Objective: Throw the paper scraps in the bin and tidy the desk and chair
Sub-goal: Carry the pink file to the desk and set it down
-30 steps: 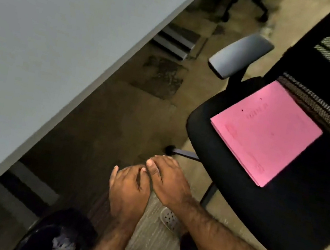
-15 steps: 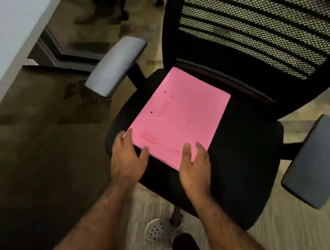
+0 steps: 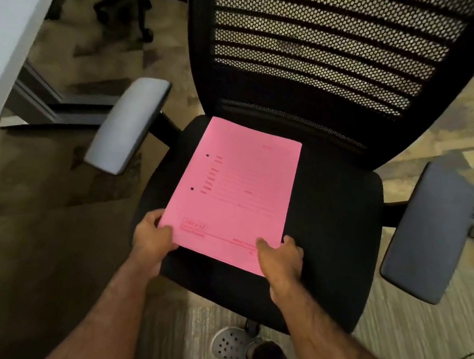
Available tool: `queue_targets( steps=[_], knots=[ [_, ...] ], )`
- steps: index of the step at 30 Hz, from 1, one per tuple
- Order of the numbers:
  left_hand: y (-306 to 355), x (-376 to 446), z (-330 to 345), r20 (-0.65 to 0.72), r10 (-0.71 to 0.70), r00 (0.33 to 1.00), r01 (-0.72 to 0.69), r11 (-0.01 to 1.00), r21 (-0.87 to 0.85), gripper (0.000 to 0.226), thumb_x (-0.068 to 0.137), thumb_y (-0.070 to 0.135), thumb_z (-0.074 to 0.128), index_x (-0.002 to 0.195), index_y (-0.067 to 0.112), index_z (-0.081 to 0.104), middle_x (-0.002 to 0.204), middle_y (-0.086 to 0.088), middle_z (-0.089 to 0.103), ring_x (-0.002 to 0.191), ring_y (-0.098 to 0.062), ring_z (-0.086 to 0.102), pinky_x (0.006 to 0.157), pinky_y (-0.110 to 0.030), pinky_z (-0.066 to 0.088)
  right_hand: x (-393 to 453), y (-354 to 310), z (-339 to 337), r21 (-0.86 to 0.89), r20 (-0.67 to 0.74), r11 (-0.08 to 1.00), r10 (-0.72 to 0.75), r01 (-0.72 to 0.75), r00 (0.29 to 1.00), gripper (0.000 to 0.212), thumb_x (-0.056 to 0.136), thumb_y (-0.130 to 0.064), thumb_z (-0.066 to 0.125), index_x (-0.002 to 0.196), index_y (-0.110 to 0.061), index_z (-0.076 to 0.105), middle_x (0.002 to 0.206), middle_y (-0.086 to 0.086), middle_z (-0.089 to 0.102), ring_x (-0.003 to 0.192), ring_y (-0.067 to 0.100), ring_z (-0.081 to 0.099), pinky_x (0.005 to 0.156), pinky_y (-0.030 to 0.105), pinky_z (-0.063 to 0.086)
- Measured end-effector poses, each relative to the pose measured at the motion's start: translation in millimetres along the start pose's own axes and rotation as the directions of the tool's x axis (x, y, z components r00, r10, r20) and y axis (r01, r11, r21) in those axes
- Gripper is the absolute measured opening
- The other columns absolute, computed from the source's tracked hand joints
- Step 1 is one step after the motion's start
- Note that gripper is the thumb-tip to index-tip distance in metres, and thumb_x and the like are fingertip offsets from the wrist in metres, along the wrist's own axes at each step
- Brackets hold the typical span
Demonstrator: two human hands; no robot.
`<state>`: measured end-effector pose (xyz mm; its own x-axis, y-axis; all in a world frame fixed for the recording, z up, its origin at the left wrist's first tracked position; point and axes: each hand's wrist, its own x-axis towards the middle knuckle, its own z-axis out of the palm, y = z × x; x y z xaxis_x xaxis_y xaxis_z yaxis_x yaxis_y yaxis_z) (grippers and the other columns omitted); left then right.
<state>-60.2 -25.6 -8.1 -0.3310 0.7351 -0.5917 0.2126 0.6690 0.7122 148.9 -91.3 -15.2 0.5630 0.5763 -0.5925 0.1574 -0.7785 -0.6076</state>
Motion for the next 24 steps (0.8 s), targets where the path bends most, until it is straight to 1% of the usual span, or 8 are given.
queue_targets(
  steps=[4,6,8,12,14,17,20,24],
  knots=[
    [-2.9,-38.5,-10.5,0.186,-0.124,0.975,0.162,0.965,-0.204,0.037,0.09,-0.007,0.048,0.111,0.02,0.061,0.095,-0.009,0.073,0.084,-0.023,0.068,0.057,-0.031,0.052,-5.9,11.2,-14.8,0.014,0.048,0.999,0.031,-0.031,0.998,0.055,0.082,-0.031,0.072,0.125,-0.012,0.045,0.122,0.008,0.049,0.091,0.021,0.057,0.069,0.033,0.054],
    [-3.5,-65.3,-18.7,0.212,-0.157,0.965,0.202,0.956,-0.213,0.039,0.091,-0.008,0.046,0.109,0.022,0.062,0.096,-0.009,0.073,0.086,-0.023,0.067,0.06,-0.032,0.052,-16.7,15.2,-27.7,0.062,0.096,0.997,0.043,-0.049,0.994,0.048,0.086,-0.025,0.067,0.126,-0.016,0.041,0.109,0.003,0.057,0.082,0.016,0.059,0.055,0.03,0.056],
    [-3.0,-92.5,-28.6,0.22,-0.182,0.958,0.229,0.95,-0.211,0.039,0.091,-0.008,0.045,0.105,0.023,0.062,0.09,-0.007,0.075,0.083,-0.022,0.067,0.061,-0.031,0.052,-28.1,16.9,-43.8,0.048,0.09,0.999,0.021,-0.025,0.996,0.043,0.089,-0.017,0.062,0.128,-0.017,0.043,0.091,-0.007,0.055,0.074,0.008,0.056,0.046,0.023,0.048],
    [9.5,-145.6,-54.9,0.221,-0.179,0.959,0.218,0.961,-0.171,0.04,0.087,-0.01,0.048,0.092,0.027,0.062,0.074,0.002,0.077,0.081,-0.02,0.069,0.057,-0.029,0.055,-63.5,10.3,-72.4,0.063,0.049,0.996,-0.059,0.056,0.997,0.044,0.088,-0.006,0.055,0.131,-0.015,0.049,0.082,-0.014,0.054,0.072,0.004,0.055,0.048,0.018,0.04],
    [17.4,-167.5,-66.8,0.21,-0.162,0.964,0.199,0.966,-0.166,0.041,0.086,-0.01,0.05,0.093,0.027,0.063,0.08,0.0,0.077,0.08,-0.019,0.07,0.054,-0.029,0.057,-84.2,2.7,-82.5,0.085,0.036,0.991,-0.104,0.101,0.994,0.044,0.088,-0.006,0.053,0.131,-0.015,0.049,0.085,-0.01,0.057,0.073,0.005,0.056,0.048,0.019,0.04],
    [30.7,-198.3,-85.3,0.163,-0.09,0.982,0.119,0.977,-0.178,0.036,0.086,-0.005,0.051,0.101,0.025,0.064,0.092,-0.006,0.076,0.074,-0.017,0.066,0.063,-0.031,0.058,-112.0,-16.5,-96.1,0.121,0.002,0.978,-0.171,0.169,0.985,0.044,0.088,-0.008,0.052,0.131,-0.018,0.049,0.09,-0.004,0.06,0.074,0.007,0.056,0.049,0.022,0.04],
    [40.6,-226.2,-109.3,0.118,-0.006,0.993,0.032,0.976,-0.216,0.035,0.085,-0.002,0.052,0.108,0.022,0.064,0.094,-0.006,0.076,0.072,-0.016,0.065,0.06,-0.032,0.056,-136.8,-40.0,-104.1,0.153,0.014,0.953,-0.268,0.263,0.963,0.044,0.089,-0.01,0.053,0.131,-0.021,0.05,0.088,-0.012,0.06,0.076,0.008,0.059,0.05,0.022,0.042],
    [43.9,-255.7,-146.9,0.041,0.018,0.999,-0.007,0.967,-0.256,0.029,0.089,0.007,0.059,0.109,0.028,0.057,0.093,0.002,0.075,0.084,-0.016,0.072,0.066,-0.029,0.058,-169.6,-68.8,-99.8,0.186,0.089,0.903,-0.408,0.388,0.908,0.045,0.089,-0.008,0.053,0.131,-0.022,0.052,0.091,-0.013,0.062,0.079,0.011,0.063,0.054,0.023,0.047]
  ],
)
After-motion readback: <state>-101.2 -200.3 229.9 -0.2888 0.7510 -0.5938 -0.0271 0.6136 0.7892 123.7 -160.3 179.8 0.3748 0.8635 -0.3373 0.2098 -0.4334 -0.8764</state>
